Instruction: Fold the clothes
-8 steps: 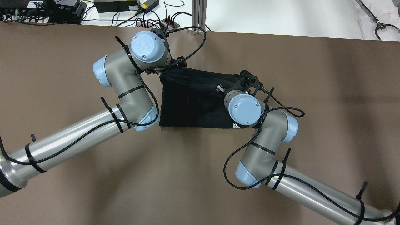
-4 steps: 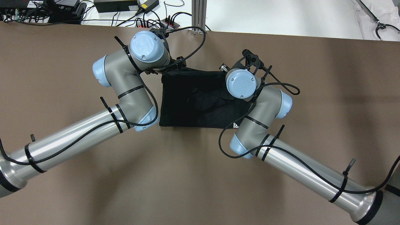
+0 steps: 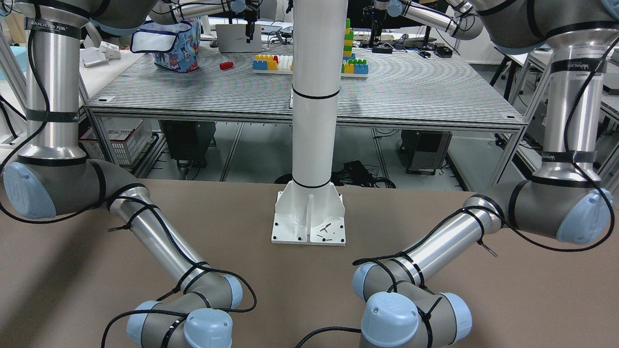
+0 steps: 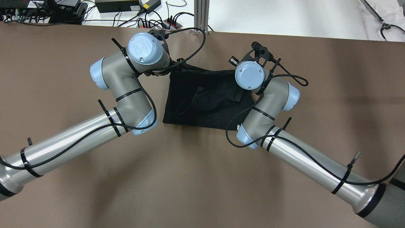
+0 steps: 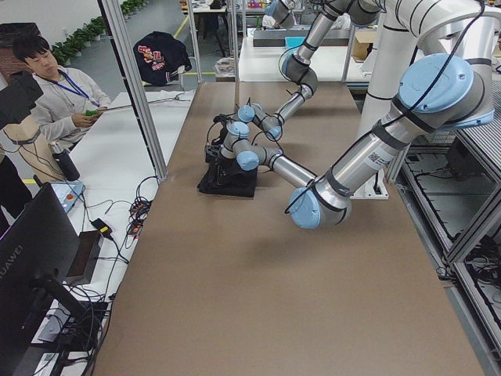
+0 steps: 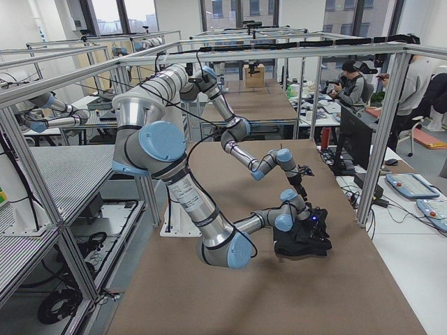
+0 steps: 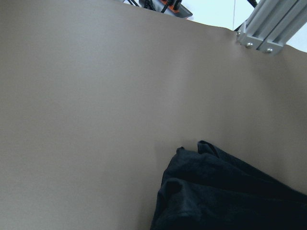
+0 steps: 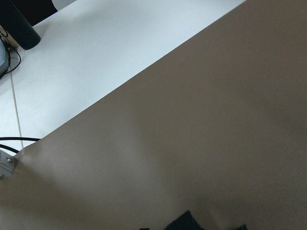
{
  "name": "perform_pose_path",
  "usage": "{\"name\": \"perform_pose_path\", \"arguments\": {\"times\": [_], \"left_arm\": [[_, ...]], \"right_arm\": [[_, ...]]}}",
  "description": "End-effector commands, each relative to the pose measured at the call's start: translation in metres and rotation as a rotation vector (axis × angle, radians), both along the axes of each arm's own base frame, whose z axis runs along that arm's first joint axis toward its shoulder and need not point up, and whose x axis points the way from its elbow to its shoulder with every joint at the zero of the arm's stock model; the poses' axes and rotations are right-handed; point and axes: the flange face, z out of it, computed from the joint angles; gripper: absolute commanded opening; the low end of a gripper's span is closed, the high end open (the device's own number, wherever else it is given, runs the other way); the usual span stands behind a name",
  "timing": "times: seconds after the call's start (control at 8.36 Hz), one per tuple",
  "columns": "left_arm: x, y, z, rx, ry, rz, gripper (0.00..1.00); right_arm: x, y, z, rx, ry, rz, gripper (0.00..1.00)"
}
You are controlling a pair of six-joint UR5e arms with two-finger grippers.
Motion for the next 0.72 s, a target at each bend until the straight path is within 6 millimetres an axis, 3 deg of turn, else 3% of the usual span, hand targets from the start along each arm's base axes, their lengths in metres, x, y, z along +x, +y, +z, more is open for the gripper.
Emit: {"name": "perform_pose_path", "arguments": {"times": [0.0, 0.12, 0.24, 0.36, 0.48, 0.6], "left_arm": [[-0.013, 0.016, 0.000, 0.004, 0.037, 0.029, 1.00], [-0.030, 0.025, 0.006, 0.007, 0.055, 0.039, 1.00], [-0.046, 0.031, 0.022, 0.010, 0.053, 0.036, 1.00], [-0.066, 0.035, 0.051, 0.038, 0.006, 0.055, 1.00], [-0.099, 0.034, 0.086, 0.080, -0.063, 0.084, 1.00], [-0.141, 0.034, 0.129, 0.103, -0.142, 0.103, 1.00]], "right_arm": [[0.012, -0.009, -0.032, 0.126, 0.113, -0.116, 0.94], [0.017, -0.002, -0.039, 0.187, 0.171, -0.202, 0.94], [0.024, 0.007, -0.016, 0.194, 0.219, -0.259, 0.94], [0.048, 0.016, 0.028, 0.229, 0.347, -0.346, 0.94], [0.078, 0.023, 0.069, 0.265, 0.473, -0.439, 0.94], [0.126, 0.026, 0.117, 0.264, 0.566, -0.520, 0.94]]}}
